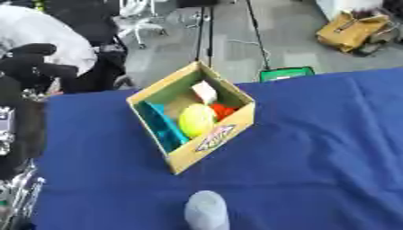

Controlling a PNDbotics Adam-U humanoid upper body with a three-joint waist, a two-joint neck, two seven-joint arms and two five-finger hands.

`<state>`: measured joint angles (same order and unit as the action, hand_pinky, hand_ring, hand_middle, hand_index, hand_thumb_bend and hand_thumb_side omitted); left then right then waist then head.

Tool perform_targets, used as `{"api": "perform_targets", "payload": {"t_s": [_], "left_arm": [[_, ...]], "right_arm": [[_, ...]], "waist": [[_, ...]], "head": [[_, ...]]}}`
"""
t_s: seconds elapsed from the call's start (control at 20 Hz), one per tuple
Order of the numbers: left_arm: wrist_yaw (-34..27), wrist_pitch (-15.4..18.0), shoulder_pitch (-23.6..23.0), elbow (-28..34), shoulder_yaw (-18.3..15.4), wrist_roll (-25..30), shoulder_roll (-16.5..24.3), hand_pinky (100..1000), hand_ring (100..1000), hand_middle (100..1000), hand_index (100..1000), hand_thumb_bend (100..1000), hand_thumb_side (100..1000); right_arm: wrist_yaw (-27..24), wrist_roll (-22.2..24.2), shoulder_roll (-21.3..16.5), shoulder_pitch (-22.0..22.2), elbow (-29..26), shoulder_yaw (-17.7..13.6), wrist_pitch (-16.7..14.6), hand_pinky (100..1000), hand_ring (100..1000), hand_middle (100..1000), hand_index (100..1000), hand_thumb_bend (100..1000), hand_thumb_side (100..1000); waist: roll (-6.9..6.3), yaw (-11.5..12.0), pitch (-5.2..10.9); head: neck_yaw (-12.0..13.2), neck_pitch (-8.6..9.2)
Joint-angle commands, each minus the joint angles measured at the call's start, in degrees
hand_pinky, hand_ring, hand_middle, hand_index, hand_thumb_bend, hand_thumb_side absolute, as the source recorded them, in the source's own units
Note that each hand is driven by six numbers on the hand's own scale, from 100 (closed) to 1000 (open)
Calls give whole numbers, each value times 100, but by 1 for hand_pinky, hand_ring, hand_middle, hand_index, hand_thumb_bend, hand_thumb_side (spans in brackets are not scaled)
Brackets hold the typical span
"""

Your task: Pick up objects on the table and place them in the box.

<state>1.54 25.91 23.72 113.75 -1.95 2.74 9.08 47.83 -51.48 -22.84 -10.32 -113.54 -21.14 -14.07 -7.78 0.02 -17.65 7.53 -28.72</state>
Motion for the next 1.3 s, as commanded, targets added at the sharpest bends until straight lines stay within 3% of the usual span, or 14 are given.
{"api": "perform_targets", "payload": {"t_s": [0.05,0.95,1.15,1.25,1.3], "left_arm": [[10,-2,35,84,-34,18,61,723,625,741,755,100,701],[-15,6,71,84,-13,53,70,723,627,743,756,100,700],[-30,-13,64,84,1,67,51,724,633,748,761,100,708],[-33,-35,56,84,8,87,36,724,633,749,761,100,709],[-39,-51,52,84,18,98,18,724,634,748,760,100,714]], "right_arm": [[6,-49,-59,-27,-105,-14,-22,666,624,570,660,100,673],[-6,-49,-83,-49,-105,35,-62,667,624,570,661,100,672],[58,-49,-317,32,-105,239,-68,722,721,628,722,100,859],[110,-49,-472,91,-105,431,-18,726,727,635,728,100,873],[128,-16,-600,120,-105,563,-11,751,765,678,767,100,934]], "waist": [[40,0,102],[50,20,63],[94,20,88],[115,27,109],[133,36,131]], "head": [[17,-60],[77,-65],[62,-135],[46,-183],[21,-250]]}}
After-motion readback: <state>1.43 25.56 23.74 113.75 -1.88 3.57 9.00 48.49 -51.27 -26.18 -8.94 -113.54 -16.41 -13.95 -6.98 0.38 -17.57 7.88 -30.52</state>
